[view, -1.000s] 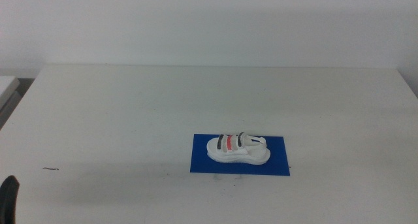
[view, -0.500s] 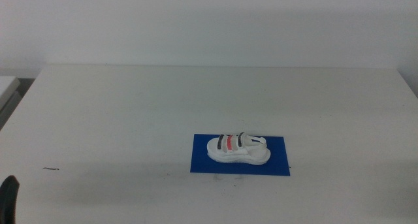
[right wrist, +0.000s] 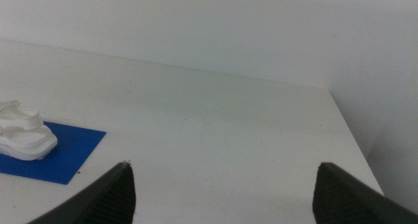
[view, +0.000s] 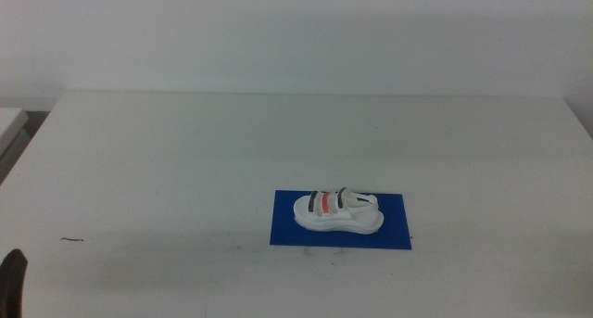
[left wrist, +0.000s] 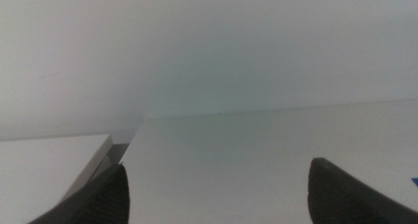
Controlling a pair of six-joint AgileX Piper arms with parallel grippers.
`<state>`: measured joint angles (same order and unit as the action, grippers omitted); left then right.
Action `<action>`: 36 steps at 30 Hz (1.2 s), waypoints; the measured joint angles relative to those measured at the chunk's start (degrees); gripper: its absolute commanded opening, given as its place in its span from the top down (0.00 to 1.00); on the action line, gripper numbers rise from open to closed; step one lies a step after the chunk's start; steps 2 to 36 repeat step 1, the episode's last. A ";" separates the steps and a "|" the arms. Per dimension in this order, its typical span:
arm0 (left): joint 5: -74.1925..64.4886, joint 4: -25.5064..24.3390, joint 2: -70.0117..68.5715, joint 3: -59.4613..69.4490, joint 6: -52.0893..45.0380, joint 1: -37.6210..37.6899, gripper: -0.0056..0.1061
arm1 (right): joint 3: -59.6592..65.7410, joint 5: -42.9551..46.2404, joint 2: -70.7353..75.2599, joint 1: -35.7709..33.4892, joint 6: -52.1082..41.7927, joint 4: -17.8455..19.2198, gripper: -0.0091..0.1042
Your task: Use one arm to grab the shoe from the table and place it on the mat.
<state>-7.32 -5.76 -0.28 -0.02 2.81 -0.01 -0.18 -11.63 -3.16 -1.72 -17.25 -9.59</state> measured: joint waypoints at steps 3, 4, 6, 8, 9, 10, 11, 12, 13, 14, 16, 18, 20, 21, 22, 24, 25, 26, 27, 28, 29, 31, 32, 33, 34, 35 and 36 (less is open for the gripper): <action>0.00 0.00 0.00 0.00 0.00 0.00 0.11 | 0.00 -0.11 0.00 0.00 0.00 0.00 0.21; 0.00 0.00 0.00 0.00 0.00 0.00 0.11 | 0.00 -0.11 0.00 0.00 0.00 0.00 0.21; 0.00 0.00 0.00 0.00 0.00 0.00 0.11 | 0.00 -0.11 0.00 0.00 0.00 0.00 0.21; 0.00 0.00 0.00 0.00 0.00 0.00 0.11 | 0.00 -0.11 0.00 0.00 0.00 0.00 0.21; 0.00 0.00 0.00 0.00 0.00 0.00 0.11 | 0.00 -0.11 0.00 0.00 0.00 0.00 0.21; 0.00 0.00 0.00 0.00 0.00 0.00 0.11 | 0.00 -0.11 0.00 0.00 0.00 0.00 0.21; 0.00 0.00 0.00 0.00 0.00 0.00 0.11 | 0.00 -0.11 0.00 0.00 0.00 0.00 0.21; 0.00 0.00 0.00 0.00 0.00 0.00 0.11 | 0.00 -0.11 0.00 0.00 0.00 0.00 0.21; 0.00 0.00 0.00 0.00 0.00 0.00 0.11 | 0.00 -0.11 0.00 0.00 0.00 0.00 0.21; 0.00 0.00 0.00 0.00 0.00 0.00 0.11 | 0.00 -0.11 0.00 0.00 0.00 0.00 0.21; 0.00 0.00 0.00 0.00 0.00 0.00 0.11 | 0.00 -0.11 0.00 0.00 0.00 0.00 0.21; 0.00 0.00 0.00 0.00 0.00 0.00 0.11 | 0.00 -0.11 0.00 0.00 0.00 0.00 0.21; 0.00 0.00 0.00 0.00 0.00 0.00 0.11 | 0.00 -0.11 0.00 0.00 0.00 0.00 0.21; 0.00 0.00 0.00 0.00 0.00 0.00 0.11 | 0.00 -0.11 0.00 0.00 0.00 0.00 0.21; 0.00 0.00 0.00 0.00 0.00 0.00 0.11 | 0.00 -0.11 0.00 0.00 0.00 0.00 0.21; 0.00 0.00 0.00 0.00 0.00 0.00 0.11 | 0.00 -0.11 0.00 0.00 0.00 0.00 0.21; 0.00 0.00 0.00 0.00 0.00 0.00 0.11 | 0.00 -0.11 0.00 0.00 0.00 0.00 0.21; 0.00 0.00 0.00 0.00 0.00 0.00 0.11 | 0.00 -0.11 0.00 0.00 0.00 0.00 0.21; 0.00 0.00 0.00 0.00 0.00 0.00 0.11 | 0.00 -0.11 0.00 0.00 0.00 0.00 0.21; 0.00 0.00 0.00 0.00 0.00 0.00 0.11 | 0.00 -0.11 0.00 0.00 0.00 0.00 0.21; 0.00 0.00 0.00 0.00 0.00 0.00 0.11 | 0.00 -0.11 0.00 0.00 0.00 0.00 0.21; 0.00 0.00 0.00 0.00 0.00 0.00 0.11 | 0.00 -0.11 0.00 0.00 0.00 0.00 0.21; 0.00 0.00 0.00 0.00 0.00 0.00 0.11 | 0.00 -0.11 0.00 0.00 0.00 0.00 0.21; 0.00 0.00 0.00 0.00 0.00 0.00 0.11 | 0.00 -0.11 0.00 0.00 0.00 0.00 0.21; 0.00 0.00 0.00 0.00 0.00 0.00 0.11 | 0.00 -0.11 0.00 0.00 0.00 0.00 0.21; 0.00 0.00 0.00 0.00 0.00 0.00 0.11 | 0.00 -0.11 0.00 0.00 0.00 0.00 0.21; 0.00 0.00 0.00 0.00 0.00 0.00 0.11 | 0.00 -0.11 0.00 0.00 0.00 0.00 0.21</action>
